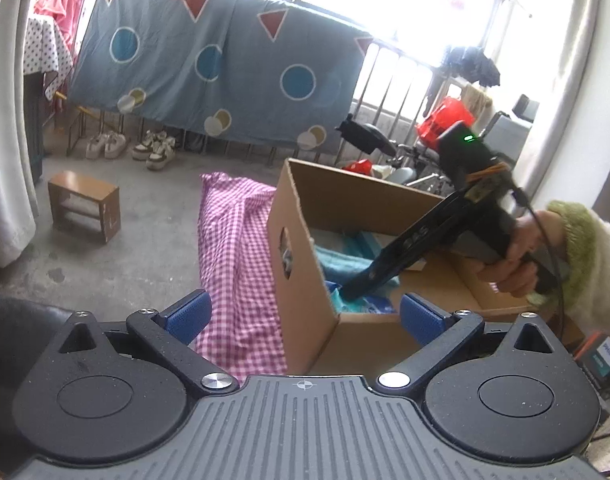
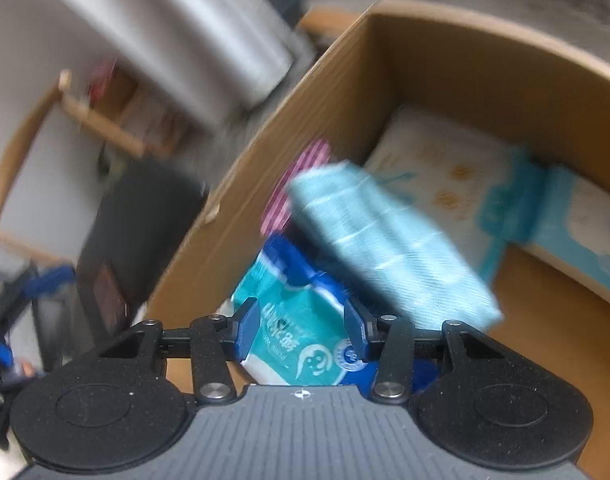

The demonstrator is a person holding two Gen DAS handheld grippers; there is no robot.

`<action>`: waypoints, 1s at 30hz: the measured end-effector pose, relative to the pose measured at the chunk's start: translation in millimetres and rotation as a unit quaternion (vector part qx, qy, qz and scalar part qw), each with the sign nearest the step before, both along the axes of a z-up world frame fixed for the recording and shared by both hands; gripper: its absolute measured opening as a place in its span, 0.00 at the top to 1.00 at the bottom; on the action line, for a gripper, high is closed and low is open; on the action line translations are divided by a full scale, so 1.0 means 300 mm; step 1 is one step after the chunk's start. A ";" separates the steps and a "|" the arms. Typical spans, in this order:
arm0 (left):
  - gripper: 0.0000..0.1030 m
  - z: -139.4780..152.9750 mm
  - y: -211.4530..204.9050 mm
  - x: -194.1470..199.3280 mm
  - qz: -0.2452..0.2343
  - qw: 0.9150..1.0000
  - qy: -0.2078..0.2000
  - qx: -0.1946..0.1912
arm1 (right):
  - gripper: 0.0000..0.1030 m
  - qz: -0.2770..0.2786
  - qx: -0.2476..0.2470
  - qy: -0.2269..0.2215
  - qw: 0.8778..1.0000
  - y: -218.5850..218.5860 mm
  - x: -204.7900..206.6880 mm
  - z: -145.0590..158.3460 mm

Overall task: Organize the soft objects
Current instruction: 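Grasp the towel in the box with the right gripper and press it flat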

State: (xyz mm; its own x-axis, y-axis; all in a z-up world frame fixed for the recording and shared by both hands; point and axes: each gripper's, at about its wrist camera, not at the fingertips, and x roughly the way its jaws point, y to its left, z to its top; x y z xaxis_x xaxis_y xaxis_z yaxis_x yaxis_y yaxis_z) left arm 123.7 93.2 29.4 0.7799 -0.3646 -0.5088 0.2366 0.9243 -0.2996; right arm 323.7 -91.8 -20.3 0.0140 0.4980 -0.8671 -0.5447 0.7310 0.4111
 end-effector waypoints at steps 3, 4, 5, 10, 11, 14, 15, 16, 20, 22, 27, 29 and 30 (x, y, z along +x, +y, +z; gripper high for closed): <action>0.02 -0.006 0.011 0.003 0.004 1.000 0.004 -0.001 | 0.51 0.059 -0.041 -0.005 0.997 0.067 0.005 -0.040; 0.02 -0.009 0.019 0.003 0.004 1.000 0.005 -0.002 | 0.51 0.077 -0.052 -0.008 0.996 0.084 0.003 -0.035; 0.02 -0.013 0.023 0.004 0.005 1.000 0.005 -0.003 | 0.51 0.089 -0.061 -0.012 0.994 0.095 -0.002 -0.031; 0.02 -0.028 0.035 0.008 0.004 1.000 0.004 -0.005 | 0.49 0.119 -0.093 -0.031 0.988 0.141 -0.040 -0.010; 0.02 -0.028 0.037 0.008 0.002 1.000 0.002 -0.005 | 0.49 0.103 -0.080 -0.015 0.991 0.132 -0.026 -0.003; 0.02 -0.029 0.041 0.002 -0.003 1.000 -0.006 -0.002 | 0.49 0.065 -0.035 0.022 0.997 0.082 0.013 0.004; 0.02 -0.029 0.044 0.002 -0.003 1.000 -0.008 0.000 | 0.49 0.057 -0.024 0.035 0.997 0.060 0.026 -0.004; 0.02 -0.032 0.044 0.002 -0.003 1.000 -0.008 0.002 | 0.50 0.053 -0.013 0.047 0.997 0.045 0.032 -0.007; 0.02 -0.041 0.051 0.025 0.001 1.000 -0.004 0.005 | 0.51 0.043 0.014 0.052 0.998 -0.022 0.069 0.009; 0.02 -0.046 0.056 0.039 0.002 1.000 -0.001 0.005 | 0.51 0.037 0.025 0.053 0.998 -0.050 0.085 0.027; 0.02 -0.062 0.058 0.059 0.006 1.000 0.006 0.013 | 0.51 0.073 0.067 0.126 0.987 -0.026 0.068 -0.016; 0.02 -0.067 0.058 0.067 0.007 1.000 0.011 0.013 | 0.52 0.089 0.037 0.145 0.985 -0.003 0.051 -0.080; 0.02 -0.069 0.058 0.070 0.007 1.000 0.012 0.012 | 0.53 0.089 0.034 0.153 0.984 -0.003 0.051 -0.109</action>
